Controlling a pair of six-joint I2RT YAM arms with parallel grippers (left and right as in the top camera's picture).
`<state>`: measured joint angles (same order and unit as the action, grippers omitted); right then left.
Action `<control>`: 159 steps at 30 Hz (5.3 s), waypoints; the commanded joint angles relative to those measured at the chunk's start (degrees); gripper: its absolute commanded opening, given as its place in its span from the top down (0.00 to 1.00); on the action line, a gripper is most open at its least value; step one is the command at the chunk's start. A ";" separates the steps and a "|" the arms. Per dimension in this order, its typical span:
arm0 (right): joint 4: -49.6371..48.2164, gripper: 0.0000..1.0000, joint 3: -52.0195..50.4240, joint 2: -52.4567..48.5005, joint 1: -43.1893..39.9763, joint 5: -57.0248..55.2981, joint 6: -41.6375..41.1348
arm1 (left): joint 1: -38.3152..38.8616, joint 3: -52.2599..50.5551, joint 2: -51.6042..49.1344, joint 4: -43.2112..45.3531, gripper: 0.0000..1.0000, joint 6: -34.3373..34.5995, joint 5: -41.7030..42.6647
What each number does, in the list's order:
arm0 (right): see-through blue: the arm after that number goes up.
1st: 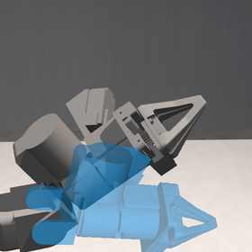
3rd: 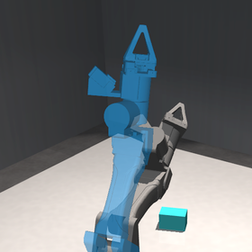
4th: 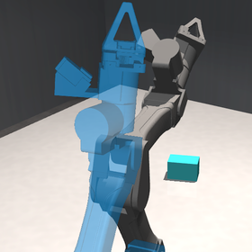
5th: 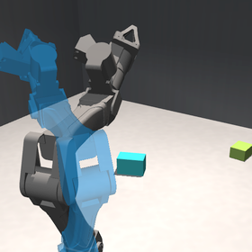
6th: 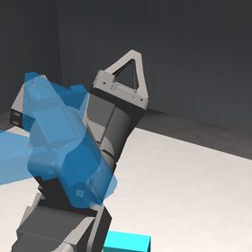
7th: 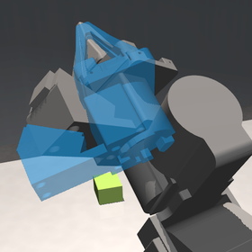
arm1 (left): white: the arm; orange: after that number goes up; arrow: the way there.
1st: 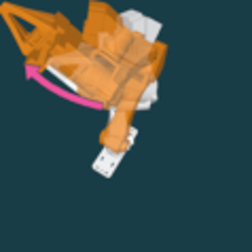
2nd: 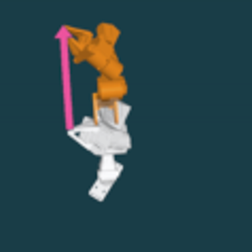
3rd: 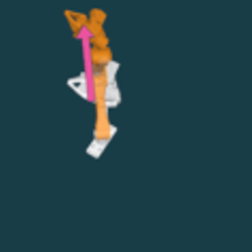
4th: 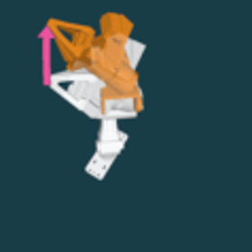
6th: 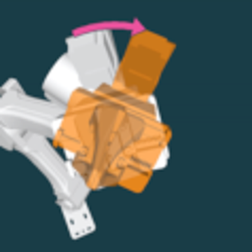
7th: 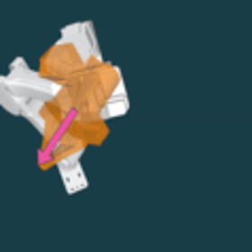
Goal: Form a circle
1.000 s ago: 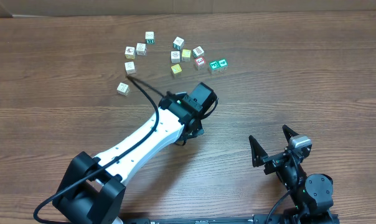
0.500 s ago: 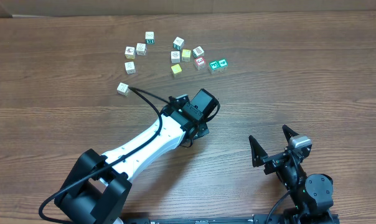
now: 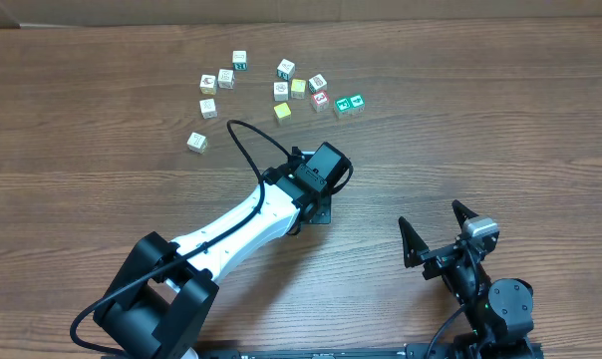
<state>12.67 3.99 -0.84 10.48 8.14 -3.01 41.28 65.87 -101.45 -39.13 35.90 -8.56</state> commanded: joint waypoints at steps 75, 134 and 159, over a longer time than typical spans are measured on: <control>-0.37 0.00 -0.17 0.68 -0.44 0.09 -0.22 | -3.87 -0.39 -6.12 9.60 0.65 -7.26 3.54; -0.37 0.00 -0.17 0.68 -0.44 0.09 -0.22 | -1.88 7.23 -10.75 -1.38 0.80 0.55 0.26; -0.37 0.00 -0.17 0.68 -0.44 0.09 -0.22 | -2.27 7.26 -10.75 0.02 0.67 0.50 -2.36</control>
<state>12.62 3.99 -0.84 10.48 8.14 -3.01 39.35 73.47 -111.15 -39.29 35.86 -9.72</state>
